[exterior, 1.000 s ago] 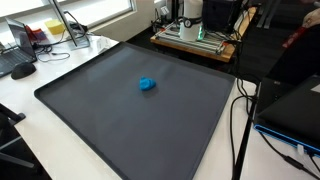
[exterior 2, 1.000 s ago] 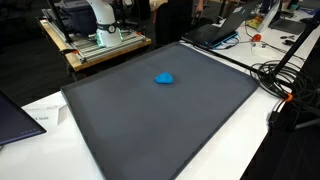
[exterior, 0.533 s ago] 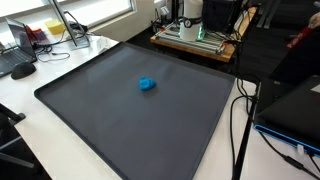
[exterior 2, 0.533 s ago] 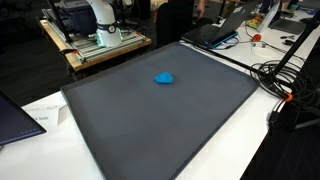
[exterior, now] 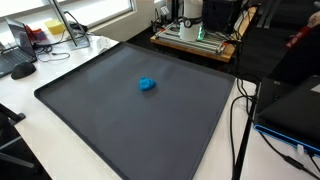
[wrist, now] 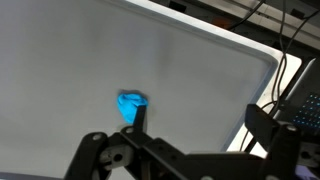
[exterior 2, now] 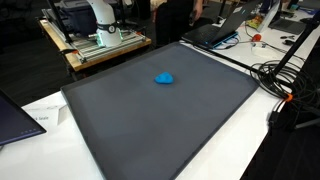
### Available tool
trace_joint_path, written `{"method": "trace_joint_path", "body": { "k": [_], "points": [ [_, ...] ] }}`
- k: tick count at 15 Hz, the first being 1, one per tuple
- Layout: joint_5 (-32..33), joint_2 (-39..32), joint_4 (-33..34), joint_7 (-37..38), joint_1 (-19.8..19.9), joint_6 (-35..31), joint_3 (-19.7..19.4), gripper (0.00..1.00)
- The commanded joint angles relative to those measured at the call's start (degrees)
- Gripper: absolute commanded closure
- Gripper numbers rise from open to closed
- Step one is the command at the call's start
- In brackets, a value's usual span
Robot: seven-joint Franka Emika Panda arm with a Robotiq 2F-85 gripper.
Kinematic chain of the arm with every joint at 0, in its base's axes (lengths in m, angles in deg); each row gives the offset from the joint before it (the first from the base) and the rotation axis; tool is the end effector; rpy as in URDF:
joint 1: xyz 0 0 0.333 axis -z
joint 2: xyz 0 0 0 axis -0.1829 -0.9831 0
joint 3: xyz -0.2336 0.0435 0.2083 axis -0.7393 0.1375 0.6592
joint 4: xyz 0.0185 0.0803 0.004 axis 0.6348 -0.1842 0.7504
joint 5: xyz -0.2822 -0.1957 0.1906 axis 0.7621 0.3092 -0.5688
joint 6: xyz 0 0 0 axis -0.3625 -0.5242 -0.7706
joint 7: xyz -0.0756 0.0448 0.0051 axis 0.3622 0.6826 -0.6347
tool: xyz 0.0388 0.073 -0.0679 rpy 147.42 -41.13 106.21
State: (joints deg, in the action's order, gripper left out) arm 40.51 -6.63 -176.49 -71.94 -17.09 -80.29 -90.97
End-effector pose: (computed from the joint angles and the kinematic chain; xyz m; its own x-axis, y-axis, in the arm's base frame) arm 0.3357 0.0146 0.4822 0.9397 0.3255 0.1049 0.3353 -0.9373 -0.0950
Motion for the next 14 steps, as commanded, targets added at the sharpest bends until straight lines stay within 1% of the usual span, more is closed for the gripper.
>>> {"method": "trace_joint_path", "body": {
  "k": [1,4,7,8,10,14],
  "points": [
    [-1.8,1.7,1.8,0.0,-4.7,1.8,4.4,0.0],
    [-2.8,1.8,3.9,0.6,-8.8,2.5,8.0,0.0],
    [-5.2,1.8,5.9,-0.5,-13.6,3.6,10.6,0.0],
    [-3.2,1.0,4.7,0.4,-11.2,1.6,10.0,0.0],
    [-4.0,1.0,5.5,0.4,-13.3,2.2,11.2,0.0],
    [-4.1,1.1,5.7,0.2,-13.5,2.4,11.1,0.0]
  ]
}}
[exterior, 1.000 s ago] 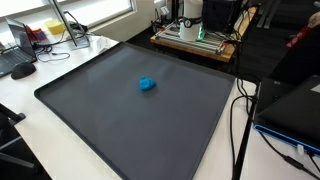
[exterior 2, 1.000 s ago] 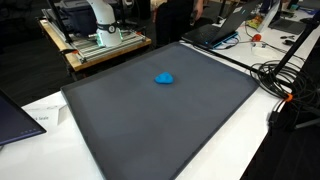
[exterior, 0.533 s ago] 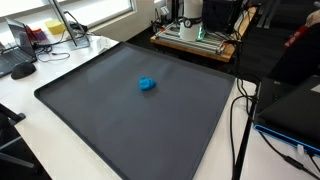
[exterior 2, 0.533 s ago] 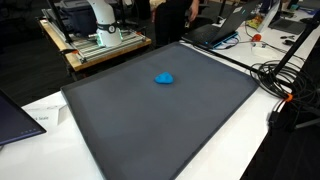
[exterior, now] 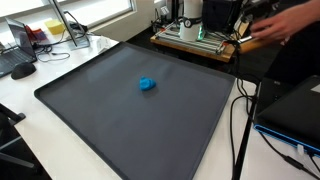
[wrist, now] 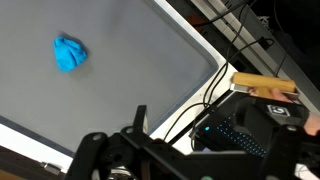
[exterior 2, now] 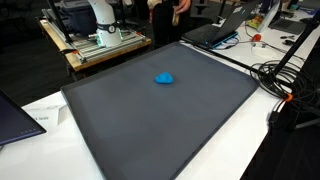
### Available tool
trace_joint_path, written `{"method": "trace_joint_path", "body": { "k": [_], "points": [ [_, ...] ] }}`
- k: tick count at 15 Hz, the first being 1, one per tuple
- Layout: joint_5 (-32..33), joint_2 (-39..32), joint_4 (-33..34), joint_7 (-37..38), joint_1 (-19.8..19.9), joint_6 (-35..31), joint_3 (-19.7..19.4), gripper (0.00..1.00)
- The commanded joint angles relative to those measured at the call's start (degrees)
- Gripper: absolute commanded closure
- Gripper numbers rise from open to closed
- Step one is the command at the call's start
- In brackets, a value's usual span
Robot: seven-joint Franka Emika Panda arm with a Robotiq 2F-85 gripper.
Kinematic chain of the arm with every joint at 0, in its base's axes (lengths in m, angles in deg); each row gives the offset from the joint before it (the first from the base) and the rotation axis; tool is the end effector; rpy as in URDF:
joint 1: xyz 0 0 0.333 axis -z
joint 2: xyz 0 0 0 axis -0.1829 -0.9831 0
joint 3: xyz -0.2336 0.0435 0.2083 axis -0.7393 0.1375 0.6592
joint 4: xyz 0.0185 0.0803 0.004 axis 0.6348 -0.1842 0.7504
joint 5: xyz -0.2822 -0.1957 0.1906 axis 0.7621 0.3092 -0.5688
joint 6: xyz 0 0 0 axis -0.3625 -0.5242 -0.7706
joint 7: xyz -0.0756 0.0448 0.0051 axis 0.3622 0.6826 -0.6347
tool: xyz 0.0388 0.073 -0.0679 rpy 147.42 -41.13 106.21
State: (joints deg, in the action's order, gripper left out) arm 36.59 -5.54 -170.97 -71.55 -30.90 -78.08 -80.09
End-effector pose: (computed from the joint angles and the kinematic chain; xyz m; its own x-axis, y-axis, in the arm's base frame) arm 0.2984 0.1655 0.5310 0.7517 0.6397 0.1603 0.6500 -0.7598 -0.0158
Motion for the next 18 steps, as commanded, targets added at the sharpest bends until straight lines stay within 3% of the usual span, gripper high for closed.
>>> {"method": "trace_joint_path", "body": {
  "k": [1,15,17,18],
  "points": [
    [-0.2,0.0,0.2,-0.2,0.3,0.2,0.2,0.0],
    [0.1,-1.4,1.4,-0.7,0.4,1.2,0.0,0.0],
    [0.5,-1.4,1.5,-0.6,0.6,1.4,0.2,0.26],
    [0.6,-1.4,1.5,-0.5,0.6,1.4,0.2,0.34]
  ]
}}
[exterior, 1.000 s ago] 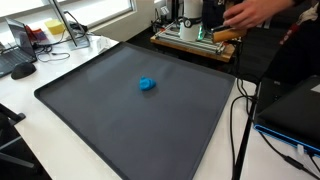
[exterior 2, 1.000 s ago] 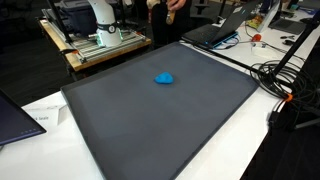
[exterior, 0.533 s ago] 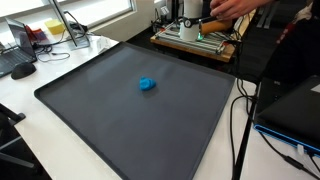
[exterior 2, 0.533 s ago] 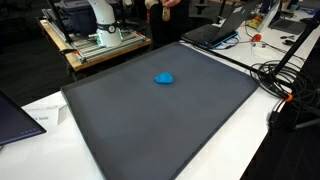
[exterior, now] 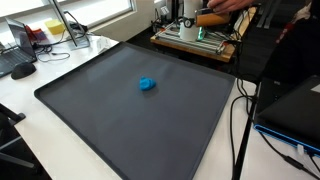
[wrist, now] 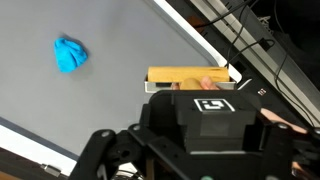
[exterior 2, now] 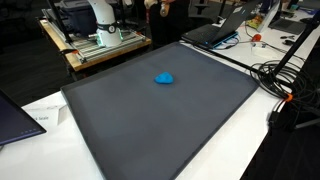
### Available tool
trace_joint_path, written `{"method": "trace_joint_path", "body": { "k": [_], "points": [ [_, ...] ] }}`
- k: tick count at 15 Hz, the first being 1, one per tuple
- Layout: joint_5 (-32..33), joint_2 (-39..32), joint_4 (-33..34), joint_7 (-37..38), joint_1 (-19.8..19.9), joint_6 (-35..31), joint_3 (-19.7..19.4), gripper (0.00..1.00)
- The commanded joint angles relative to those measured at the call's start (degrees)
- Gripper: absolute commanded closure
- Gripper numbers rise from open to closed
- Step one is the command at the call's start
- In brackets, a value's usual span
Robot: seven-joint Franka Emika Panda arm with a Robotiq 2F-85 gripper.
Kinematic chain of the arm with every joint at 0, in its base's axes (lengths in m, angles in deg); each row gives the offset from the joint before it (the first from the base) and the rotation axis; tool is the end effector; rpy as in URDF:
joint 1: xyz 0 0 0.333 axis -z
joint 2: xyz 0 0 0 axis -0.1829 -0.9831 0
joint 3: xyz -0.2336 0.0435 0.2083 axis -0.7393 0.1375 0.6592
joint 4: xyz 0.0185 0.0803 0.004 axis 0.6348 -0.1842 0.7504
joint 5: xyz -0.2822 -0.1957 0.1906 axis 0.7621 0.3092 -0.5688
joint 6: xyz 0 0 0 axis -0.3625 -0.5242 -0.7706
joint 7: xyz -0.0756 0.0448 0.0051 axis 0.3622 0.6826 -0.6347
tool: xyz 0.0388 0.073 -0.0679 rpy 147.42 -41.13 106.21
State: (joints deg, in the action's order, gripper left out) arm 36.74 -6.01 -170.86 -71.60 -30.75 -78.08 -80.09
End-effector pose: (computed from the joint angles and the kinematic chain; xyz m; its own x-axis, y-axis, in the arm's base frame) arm 0.3006 0.1652 0.5291 0.7531 0.6396 0.1539 0.6491 -0.7606 -0.0156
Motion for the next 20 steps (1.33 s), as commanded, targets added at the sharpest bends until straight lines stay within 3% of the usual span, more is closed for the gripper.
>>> {"method": "trace_joint_path", "body": {
  "k": [1,4,10,11,12,13,15,19,20],
  "points": [
    [0.4,-0.9,1.4,-0.5,0.5,1.4,0.2,0.41],
    [0.4,-0.9,1.5,-0.4,0.4,1.4,0.4,0.63],
    [1.0,-1.2,1.5,-0.3,0.5,1.8,0.7,0.65],
    [0.6,-1.1,1.5,-0.6,0.3,1.8,0.5,0.15],
    [1.0,-1.1,1.6,-0.3,0.5,2.0,0.8,0.28],
    [1.0,-1.1,1.7,-0.3,0.5,2.0,0.8,0.58],
    [1.1,-1.2,2.0,-0.3,0.5,2.1,1.0,0.53],
    [1.6,-0.8,2.0,-0.6,0.7,2.4,0.8,0.78],
    [1.8,-0.8,2.0,-0.5,0.8,2.5,0.8,0.78]
  ]
}}
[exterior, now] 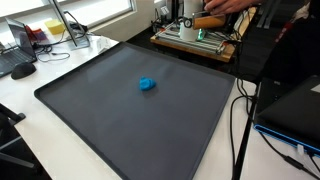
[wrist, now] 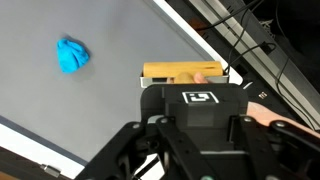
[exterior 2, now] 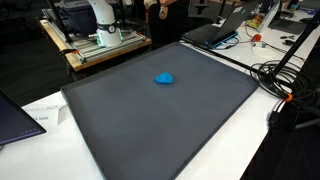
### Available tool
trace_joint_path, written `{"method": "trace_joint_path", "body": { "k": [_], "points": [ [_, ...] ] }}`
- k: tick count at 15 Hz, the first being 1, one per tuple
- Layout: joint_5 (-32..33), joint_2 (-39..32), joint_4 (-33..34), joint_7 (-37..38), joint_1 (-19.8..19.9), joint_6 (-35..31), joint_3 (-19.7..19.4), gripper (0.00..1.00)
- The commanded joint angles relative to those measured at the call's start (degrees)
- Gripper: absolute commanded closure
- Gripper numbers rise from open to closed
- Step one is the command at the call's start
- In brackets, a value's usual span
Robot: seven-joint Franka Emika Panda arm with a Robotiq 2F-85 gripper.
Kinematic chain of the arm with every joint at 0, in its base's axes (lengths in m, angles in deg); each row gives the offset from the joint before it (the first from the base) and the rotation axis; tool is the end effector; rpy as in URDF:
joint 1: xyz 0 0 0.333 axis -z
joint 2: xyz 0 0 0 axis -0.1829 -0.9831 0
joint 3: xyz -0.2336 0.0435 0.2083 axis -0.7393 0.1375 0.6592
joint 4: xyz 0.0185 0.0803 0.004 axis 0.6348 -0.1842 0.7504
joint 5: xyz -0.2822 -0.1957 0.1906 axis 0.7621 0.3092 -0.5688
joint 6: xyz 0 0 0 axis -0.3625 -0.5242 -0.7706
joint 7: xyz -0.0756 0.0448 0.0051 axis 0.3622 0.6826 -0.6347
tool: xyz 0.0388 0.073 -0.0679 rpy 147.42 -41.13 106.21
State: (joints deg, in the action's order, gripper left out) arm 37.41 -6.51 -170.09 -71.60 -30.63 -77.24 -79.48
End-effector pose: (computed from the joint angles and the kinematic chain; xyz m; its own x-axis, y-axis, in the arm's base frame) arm 0.3007 0.1686 0.5309 0.7471 0.6500 0.1390 0.6566 -0.7543 -0.0016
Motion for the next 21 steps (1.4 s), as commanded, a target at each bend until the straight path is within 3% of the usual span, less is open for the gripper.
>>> {"method": "trace_joint_path", "body": {
  "k": [1,5,8,14,18,21],
  "points": [
    [1.1,-0.3,1.3,-0.4,0.7,1.6,0.2,0.78],
    [1.5,-0.6,1.9,0.5,1.2,2.1,0.2,0.78],
    [-0.2,-1.8,3.1,1.0,2.3,2.4,-1.9,0.78],
    [2.4,-7.3,8.5,6.0,10.1,4.2,-4.1,0.78],
    [2.7,-12.0,14.3,14.5,14.9,7.6,-3.3,0.78],
    [4.9,-15.3,18.7,20.0,17.0,4.5,-1.8,0.78]
  ]
}}
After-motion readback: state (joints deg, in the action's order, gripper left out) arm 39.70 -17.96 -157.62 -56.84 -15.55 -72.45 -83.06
